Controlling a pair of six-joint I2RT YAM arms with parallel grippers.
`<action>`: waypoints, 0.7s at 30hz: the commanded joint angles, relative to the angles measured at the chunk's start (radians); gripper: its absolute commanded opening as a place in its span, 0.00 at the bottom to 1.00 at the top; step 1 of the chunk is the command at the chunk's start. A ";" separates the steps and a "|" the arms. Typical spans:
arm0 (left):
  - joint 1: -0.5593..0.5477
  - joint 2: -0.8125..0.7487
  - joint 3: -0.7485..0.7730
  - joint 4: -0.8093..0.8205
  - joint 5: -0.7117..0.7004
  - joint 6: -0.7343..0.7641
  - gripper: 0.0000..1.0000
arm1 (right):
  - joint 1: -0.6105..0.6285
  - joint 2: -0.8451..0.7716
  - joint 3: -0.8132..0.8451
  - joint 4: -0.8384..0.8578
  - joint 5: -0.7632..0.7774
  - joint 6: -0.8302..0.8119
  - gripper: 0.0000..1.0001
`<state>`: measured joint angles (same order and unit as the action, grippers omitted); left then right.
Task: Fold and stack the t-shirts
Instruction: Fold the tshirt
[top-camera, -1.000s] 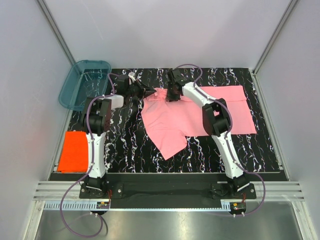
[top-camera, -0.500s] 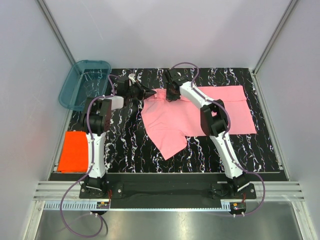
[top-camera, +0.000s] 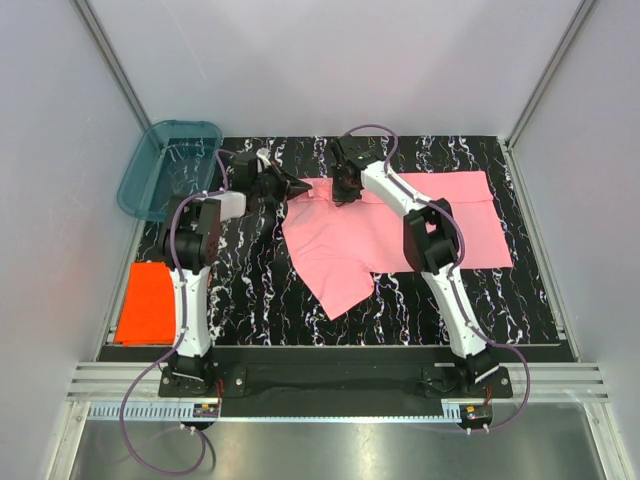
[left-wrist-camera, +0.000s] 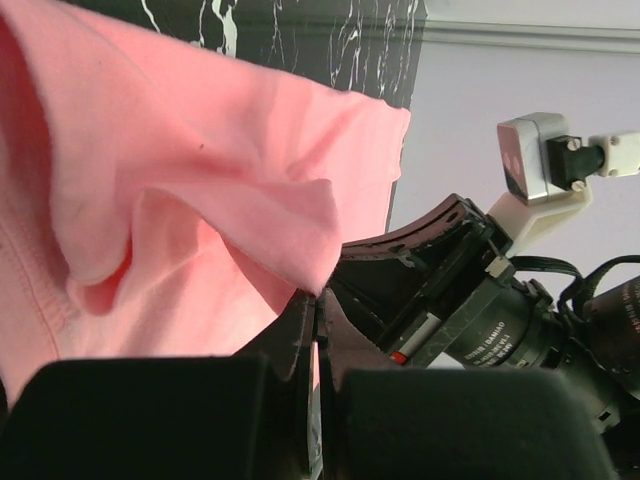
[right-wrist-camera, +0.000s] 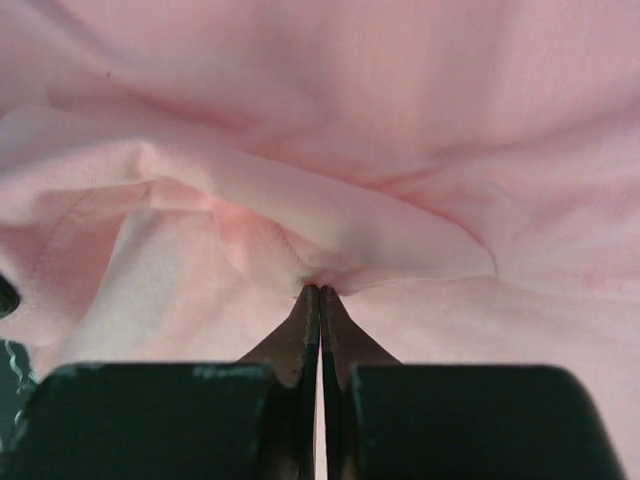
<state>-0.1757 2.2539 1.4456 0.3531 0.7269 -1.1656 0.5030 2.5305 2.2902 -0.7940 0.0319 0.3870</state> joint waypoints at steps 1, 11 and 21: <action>0.004 -0.102 -0.008 -0.025 0.031 0.046 0.00 | 0.000 -0.130 -0.024 -0.024 -0.056 -0.016 0.00; -0.021 -0.180 -0.102 -0.128 0.037 0.087 0.00 | -0.066 -0.237 -0.155 -0.051 -0.230 -0.043 0.00; -0.057 -0.237 -0.197 -0.147 0.022 0.079 0.00 | -0.136 -0.279 -0.279 -0.042 -0.366 -0.129 0.00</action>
<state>-0.2310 2.1082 1.2591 0.2035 0.7307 -1.0992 0.3717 2.3310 2.0274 -0.8356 -0.2562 0.3077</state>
